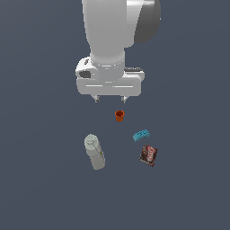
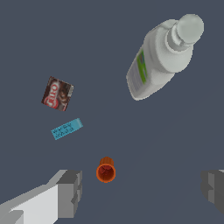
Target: Pick up a designated object from a clutter of objects.
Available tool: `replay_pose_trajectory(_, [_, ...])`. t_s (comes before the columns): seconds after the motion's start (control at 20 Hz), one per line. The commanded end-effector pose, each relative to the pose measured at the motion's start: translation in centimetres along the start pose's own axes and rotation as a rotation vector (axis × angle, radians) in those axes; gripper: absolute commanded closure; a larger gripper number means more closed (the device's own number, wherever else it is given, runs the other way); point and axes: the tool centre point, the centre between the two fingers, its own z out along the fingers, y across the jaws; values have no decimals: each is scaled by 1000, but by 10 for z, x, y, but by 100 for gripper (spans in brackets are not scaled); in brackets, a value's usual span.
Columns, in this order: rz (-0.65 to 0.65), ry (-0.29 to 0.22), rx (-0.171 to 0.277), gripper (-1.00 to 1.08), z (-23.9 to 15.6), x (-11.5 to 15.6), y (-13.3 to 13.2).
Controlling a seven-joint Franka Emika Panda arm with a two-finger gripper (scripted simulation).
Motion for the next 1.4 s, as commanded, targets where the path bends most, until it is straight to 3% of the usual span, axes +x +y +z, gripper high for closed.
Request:
replay_pose_trajectory(0.0, [0, 0, 0, -92, 0, 0, 0])
replay_pose_trajectory(0.4, [-16, 39, 23, -92, -13, 8, -27])
replay_pose_trajectory(0.75, [-7, 38, 23, -92, -11, 9, -28])
replay_pose_trajectory(1.35, [122, 38, 20, -92, 17, 15, -44])
